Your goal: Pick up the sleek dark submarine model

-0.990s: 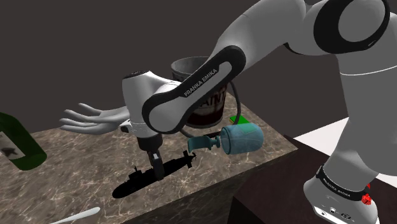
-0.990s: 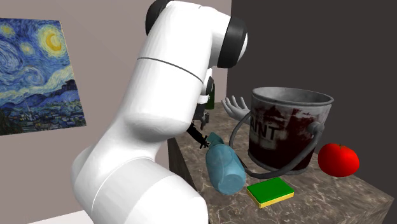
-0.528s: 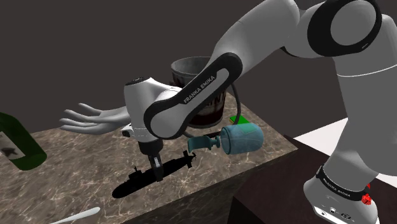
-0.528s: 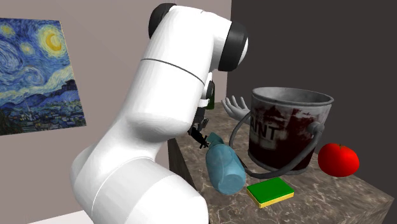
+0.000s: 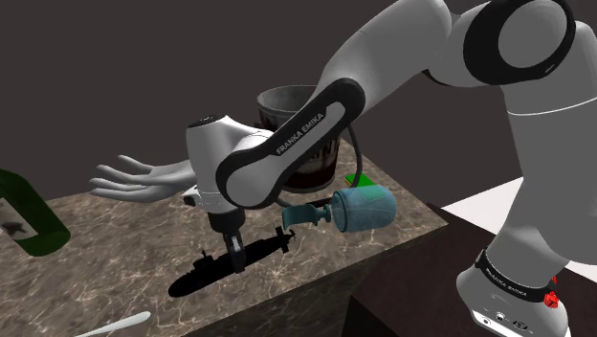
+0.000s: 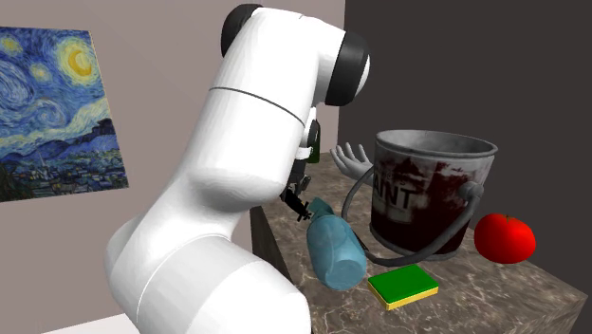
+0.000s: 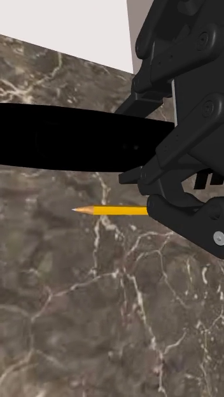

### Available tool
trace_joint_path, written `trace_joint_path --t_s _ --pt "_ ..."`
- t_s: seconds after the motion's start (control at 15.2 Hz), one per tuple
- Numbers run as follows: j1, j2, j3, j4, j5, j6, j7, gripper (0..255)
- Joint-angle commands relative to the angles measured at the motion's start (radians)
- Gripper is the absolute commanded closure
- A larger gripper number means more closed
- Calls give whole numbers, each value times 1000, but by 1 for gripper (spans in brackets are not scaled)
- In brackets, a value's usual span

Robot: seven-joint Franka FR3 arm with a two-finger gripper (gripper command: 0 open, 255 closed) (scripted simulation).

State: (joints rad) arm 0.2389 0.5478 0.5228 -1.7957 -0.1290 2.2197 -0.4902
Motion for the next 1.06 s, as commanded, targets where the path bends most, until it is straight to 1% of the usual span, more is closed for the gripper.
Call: trace_joint_path --t_s 0.0,0.86,0.99 --pt "-3 -11 4 3 6 -14 -1 255" --pt "-26 -104 35 54 53 -150 -13 255" --pt "-26 -105 36 55 53 -152 -14 255"
